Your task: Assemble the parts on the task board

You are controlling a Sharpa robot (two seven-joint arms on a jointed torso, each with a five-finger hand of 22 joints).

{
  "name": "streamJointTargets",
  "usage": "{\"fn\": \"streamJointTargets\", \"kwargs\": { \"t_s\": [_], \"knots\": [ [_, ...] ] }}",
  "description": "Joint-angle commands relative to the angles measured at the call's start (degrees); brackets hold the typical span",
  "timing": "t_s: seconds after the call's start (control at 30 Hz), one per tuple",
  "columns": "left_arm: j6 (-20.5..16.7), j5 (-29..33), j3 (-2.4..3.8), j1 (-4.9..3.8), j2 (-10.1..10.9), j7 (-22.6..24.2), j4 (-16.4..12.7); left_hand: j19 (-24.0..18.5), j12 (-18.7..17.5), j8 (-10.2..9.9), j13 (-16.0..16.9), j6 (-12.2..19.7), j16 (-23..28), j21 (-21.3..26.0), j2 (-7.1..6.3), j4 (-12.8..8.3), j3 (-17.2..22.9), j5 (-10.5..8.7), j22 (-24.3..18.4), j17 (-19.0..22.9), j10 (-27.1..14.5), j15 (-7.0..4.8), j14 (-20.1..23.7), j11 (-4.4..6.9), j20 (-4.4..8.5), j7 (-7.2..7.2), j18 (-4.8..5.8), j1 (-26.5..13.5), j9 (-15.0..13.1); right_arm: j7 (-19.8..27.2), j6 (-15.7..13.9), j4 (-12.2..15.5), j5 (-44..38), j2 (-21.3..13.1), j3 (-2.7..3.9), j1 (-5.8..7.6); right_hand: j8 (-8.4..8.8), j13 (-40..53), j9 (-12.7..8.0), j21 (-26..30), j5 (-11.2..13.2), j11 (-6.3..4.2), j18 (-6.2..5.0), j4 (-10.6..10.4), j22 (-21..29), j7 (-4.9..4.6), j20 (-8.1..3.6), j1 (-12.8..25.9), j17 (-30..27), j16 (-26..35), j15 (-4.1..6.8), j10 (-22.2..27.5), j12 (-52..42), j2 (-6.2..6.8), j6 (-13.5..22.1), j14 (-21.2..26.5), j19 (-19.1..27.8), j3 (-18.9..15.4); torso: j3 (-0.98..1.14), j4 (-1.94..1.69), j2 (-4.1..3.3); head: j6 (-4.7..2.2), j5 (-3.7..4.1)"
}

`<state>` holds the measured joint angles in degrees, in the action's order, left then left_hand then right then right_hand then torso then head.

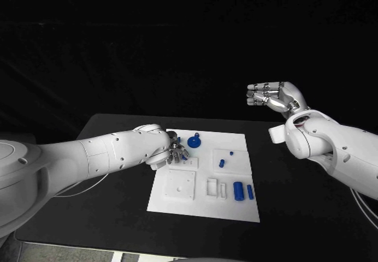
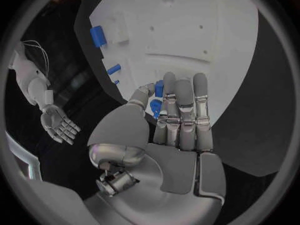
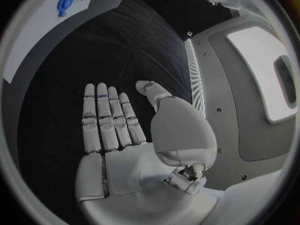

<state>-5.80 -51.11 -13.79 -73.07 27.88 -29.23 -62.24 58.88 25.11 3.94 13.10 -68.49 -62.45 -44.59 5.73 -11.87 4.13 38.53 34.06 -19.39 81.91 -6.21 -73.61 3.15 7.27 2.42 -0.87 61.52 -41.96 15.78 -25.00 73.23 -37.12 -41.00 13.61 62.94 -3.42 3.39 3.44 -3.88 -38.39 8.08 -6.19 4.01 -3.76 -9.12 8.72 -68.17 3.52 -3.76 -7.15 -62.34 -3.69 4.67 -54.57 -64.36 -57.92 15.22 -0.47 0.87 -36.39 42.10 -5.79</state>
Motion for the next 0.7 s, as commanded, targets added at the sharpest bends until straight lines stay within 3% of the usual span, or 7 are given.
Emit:
{"fn": "streamJointTargets", "kwargs": {
  "t_s": [0.03,0.2,0.23,0.4,0.43,0.47,0.7],
  "knots": [
    [-1.92,-0.95,0.02,0.29,-0.5,0.88,0.59,0.8,-0.35,0.23,0.03,-3.71,0.36,2.05,0.21,-4.18,4.55,0.09,2.67,-0.02,0.79,0.07,-0.37,0.51,0.0,-3.15,0.83,0.59,-14.42,1.46,2.42,-0.01,0.26,0.16,0.09,0.03,0.04,-0.08,-0.05,-0.05,-0.16,0.03,-0.88,0.03,0.07,-0.14,-0.17,0.55,-0.05,0.19,-0.34,0.04,0.22,-0.01,0.41,0.03,0.06,0.24,-0.05,0.06,-0.02,0.16,0.15],
    [-2.46,-1.77,0.02,0.87,-0.93,1.19,1.32,1.09,-0.39,0.23,0.01,-3.74,0.37,2.78,0.23,-4.13,4.52,0.08,3.77,0.0,0.82,0.05,-0.41,0.54,-0.02,-3.08,0.85,0.55,-14.41,1.49,2.69,-0.01,0.26,0.32,0.19,0.02,0.05,-0.08,-0.06,-0.04,-0.32,0.04,-0.8,0.11,0.07,-0.17,-0.23,0.61,-0.05,0.19,-0.36,0.07,0.22,-0.04,0.52,0.05,0.05,0.29,-0.09,0.05,-0.08,0.23,0.23],
    [-2.5,-1.85,0.02,0.94,-0.98,1.23,1.37,1.77,-0.4,0.22,0.0,-3.72,0.42,5.23,0.23,-4.17,4.56,0.11,7.0,0.09,0.85,0.07,-0.45,0.51,-0.01,-3.14,0.84,0.65,-14.35,1.49,2.73,-0.01,0.26,0.34,0.21,0.02,0.03,-0.08,-0.05,-0.03,-0.36,0.05,-0.76,0.16,0.07,-0.18,-0.26,0.66,-0.05,0.19,-0.42,0.11,0.23,-0.06,0.52,0.06,0.07,0.31,-0.1,0.03,-0.08,0.25,0.25],
    [-2.51,-2.3,0.02,1.19,-1.23,1.4,1.53,1.77,-0.4,0.22,0.0,-3.72,0.42,5.23,0.23,-4.17,4.56,0.11,7.0,0.09,0.85,0.07,-0.45,0.51,-0.01,-3.14,0.84,0.65,-14.35,1.27,3.26,-0.08,0.44,0.42,0.26,0.02,0.05,-0.08,-0.07,-0.05,-0.64,0.1,-0.67,0.33,0.06,-0.22,-0.35,0.69,-0.04,0.18,-0.51,0.16,0.22,-0.23,0.81,0.0,0.04,0.57,-0.08,-0.03,-0.05,0.5,0.25],
    [-2.44,-2.48,0.02,1.21,-1.26,1.42,1.53,3.26,-0.44,0.24,-0.05,-3.69,0.47,9.9,0.26,-4.19,4.47,0.06,12.61,0.26,0.86,0.1,-0.5,0.5,-0.07,-3.12,0.86,0.73,-14.25,1.22,3.4,-0.09,0.5,0.43,0.27,0.02,0.04,-0.07,-0.06,-0.05,-0.91,0.12,-0.62,0.46,0.07,-0.26,-0.4,0.81,-0.05,0.19,-0.53,0.17,0.22,-0.22,0.82,-0.09,-0.02,1.2,-0.08,-0.03,-0.05,0.52,0.22],
    [-2.34,-2.66,0.02,1.23,-1.27,1.44,1.52,3.67,-0.45,0.24,-0.06,-3.68,0.48,11.2,0.27,-4.19,4.44,0.05,14.17,0.31,0.86,0.11,-0.52,0.49,-0.09,-3.12,0.87,0.75,-14.22,1.17,3.53,-0.11,0.54,0.44,0.27,0.02,0.04,-0.08,-0.06,-0.02,-1.2,0.11,-0.58,0.6,0.07,-0.24,-0.42,0.91,-0.04,0.18,-0.53,0.18,0.22,-0.15,0.84,-0.04,0.01,1.72,-0.09,-0.03,-0.06,0.6,0.18],
    [-1.32,-3.35,0.02,1.28,-1.11,1.32,1.34,4.26,-0.34,0.22,0.02,-3.68,0.37,12.76,0.23,-4.21,4.62,0.19,16.15,0.26,0.79,0.08,-0.51,0.5,-0.07,-3.1,0.87,0.81,-14.22,0.91,4.13,-0.3,0.64,0.53,0.29,0.02,0.05,-0.08,-0.07,-0.02,-1.41,0.13,-0.55,0.95,0.07,-0.26,-0.43,1.32,-0.05,0.19,-0.57,0.23,0.23,0.06,0.93,0.0,0.03,2.74,-0.06,-0.04,-0.08,0.64,0.18]
  ]
}}
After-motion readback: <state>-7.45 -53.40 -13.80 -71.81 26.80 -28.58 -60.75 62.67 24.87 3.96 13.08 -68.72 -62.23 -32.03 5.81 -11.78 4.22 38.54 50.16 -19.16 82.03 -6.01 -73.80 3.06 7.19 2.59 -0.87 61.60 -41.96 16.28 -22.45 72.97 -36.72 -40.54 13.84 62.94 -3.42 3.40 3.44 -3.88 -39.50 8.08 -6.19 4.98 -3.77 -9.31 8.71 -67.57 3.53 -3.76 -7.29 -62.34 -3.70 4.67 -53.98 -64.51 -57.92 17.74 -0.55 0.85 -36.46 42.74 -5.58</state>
